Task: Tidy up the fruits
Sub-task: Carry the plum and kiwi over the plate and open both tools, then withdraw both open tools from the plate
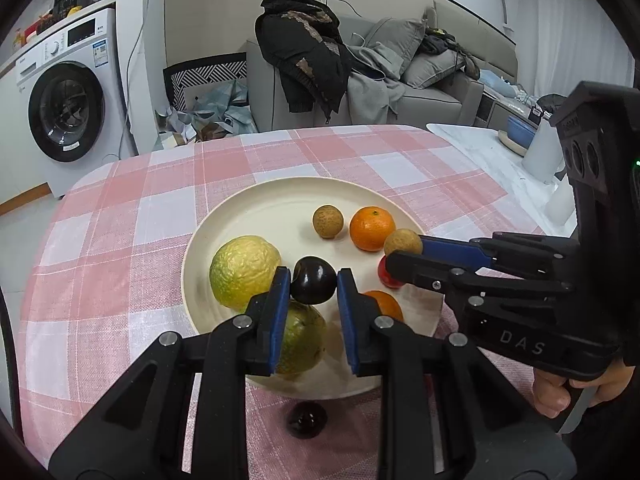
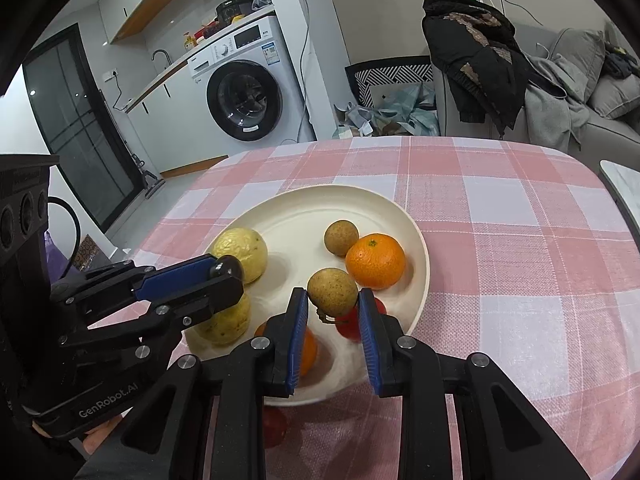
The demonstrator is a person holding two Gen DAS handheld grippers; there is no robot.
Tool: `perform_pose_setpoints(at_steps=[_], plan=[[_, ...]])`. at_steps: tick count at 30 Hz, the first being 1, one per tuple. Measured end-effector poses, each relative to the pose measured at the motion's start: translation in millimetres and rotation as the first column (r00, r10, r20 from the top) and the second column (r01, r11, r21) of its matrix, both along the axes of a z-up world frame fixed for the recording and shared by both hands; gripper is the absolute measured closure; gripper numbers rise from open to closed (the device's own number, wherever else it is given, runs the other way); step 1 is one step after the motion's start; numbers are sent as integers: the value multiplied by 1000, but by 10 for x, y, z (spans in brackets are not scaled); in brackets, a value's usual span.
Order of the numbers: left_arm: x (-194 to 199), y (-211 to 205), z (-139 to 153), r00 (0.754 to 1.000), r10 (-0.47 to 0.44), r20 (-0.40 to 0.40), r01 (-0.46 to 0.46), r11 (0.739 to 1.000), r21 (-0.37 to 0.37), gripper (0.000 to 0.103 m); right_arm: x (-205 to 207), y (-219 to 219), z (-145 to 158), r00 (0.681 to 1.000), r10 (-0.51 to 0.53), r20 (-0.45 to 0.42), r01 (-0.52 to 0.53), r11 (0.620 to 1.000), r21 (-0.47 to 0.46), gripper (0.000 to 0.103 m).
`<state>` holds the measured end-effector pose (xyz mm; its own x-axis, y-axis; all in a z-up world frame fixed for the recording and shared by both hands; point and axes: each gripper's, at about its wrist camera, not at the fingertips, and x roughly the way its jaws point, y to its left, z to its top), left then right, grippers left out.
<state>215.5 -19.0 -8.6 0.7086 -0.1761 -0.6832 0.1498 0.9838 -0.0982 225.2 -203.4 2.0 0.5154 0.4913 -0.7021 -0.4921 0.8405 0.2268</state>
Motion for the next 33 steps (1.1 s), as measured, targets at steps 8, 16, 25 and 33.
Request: perform_pose_setpoints(at_steps=[8,16,25,33], plan=[[90,1,-57,1000,0,-7,0,1000,10,82,40,-18,-38,1000,-2,-7,2,1000,8,76],[121,-22,-79,1000,-4,-14,4,1000,12,82,34,-1,-32,1000,4,-4,-4,1000,3,76],[62,3,-38,1000,4,-16,-4,1000,-3,82,-29,4,8,1000,-5,24,6,1000,-29,75],[-265,159,153,996,77,47,-77,997,-6,24,-252,-127,105,999,-30,45,32,999,-37,45]])
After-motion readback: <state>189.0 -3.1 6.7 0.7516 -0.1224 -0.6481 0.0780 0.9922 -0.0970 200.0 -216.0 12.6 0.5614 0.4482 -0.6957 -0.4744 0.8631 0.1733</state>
